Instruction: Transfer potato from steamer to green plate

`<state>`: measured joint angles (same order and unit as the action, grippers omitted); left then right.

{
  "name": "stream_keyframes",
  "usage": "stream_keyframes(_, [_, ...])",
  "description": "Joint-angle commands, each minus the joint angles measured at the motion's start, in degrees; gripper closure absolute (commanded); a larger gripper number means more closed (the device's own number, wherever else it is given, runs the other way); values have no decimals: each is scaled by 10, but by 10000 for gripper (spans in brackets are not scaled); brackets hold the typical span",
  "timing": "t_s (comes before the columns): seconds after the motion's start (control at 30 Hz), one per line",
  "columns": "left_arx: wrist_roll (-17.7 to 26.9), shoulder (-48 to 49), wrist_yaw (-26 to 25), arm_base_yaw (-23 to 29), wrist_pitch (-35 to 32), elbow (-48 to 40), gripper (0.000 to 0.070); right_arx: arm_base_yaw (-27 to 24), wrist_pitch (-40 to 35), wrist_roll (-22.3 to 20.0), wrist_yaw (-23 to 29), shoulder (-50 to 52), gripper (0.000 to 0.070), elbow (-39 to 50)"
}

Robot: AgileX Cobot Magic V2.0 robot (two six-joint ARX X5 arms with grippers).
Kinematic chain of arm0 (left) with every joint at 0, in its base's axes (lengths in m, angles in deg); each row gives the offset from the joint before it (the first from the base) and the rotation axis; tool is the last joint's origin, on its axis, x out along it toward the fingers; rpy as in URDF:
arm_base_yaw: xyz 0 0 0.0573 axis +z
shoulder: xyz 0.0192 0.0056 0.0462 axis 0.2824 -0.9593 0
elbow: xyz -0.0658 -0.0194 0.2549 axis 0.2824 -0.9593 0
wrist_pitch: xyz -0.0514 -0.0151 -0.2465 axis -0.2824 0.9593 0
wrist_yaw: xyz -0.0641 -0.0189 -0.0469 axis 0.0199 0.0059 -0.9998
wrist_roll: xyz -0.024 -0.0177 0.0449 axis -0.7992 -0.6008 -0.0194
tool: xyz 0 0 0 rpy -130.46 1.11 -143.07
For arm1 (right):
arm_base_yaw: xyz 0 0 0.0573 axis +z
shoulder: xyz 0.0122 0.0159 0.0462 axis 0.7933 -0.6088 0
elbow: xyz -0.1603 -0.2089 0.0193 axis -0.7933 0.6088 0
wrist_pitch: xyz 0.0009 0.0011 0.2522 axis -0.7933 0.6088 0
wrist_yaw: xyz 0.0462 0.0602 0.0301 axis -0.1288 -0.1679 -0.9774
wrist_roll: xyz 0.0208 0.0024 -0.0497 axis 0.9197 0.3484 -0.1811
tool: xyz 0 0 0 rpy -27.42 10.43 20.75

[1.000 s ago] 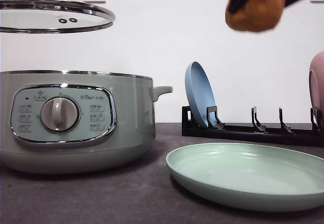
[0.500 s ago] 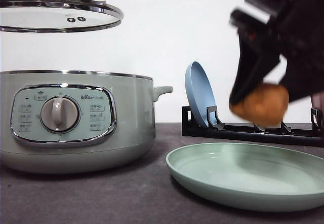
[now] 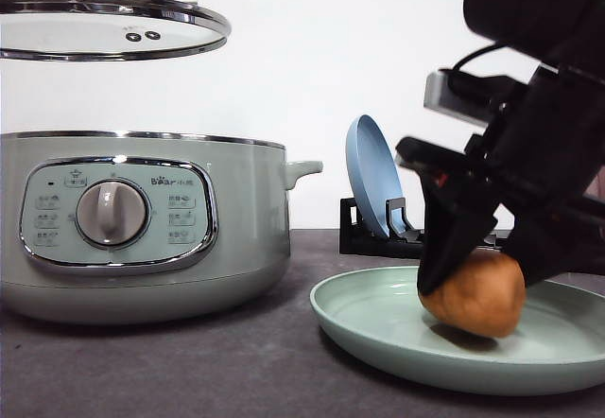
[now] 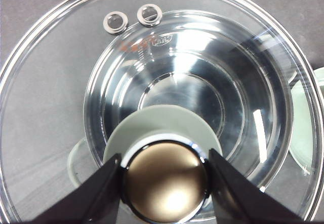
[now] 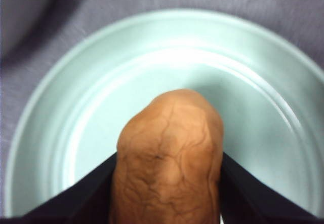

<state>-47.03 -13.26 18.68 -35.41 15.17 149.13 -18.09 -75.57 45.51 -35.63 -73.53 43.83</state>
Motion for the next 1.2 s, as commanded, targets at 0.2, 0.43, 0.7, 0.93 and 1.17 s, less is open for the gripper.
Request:
stream_keyframes(0.2, [4,3,-3,-3,-16,21,700,4,-5,6,0,-8,335,-4])
stream_keyframes(0.43, [4,3,-3,-19,-17,21,700,0,13,-4,0,18,108,-23])
stream_keyframes(0.7, [3,-8,-3,-46,-17,21,700,-9,75,-44,5,83,98,-83])
stream_keyframes(0.93, [3,-40,-3,-64,-25,21,700,-12,104,-73,20,153,98,-132])
stream_keyframes(1.17, [4,-76,-3,-69,-30,21,700,-12,133,-87,31,211,98,-151])
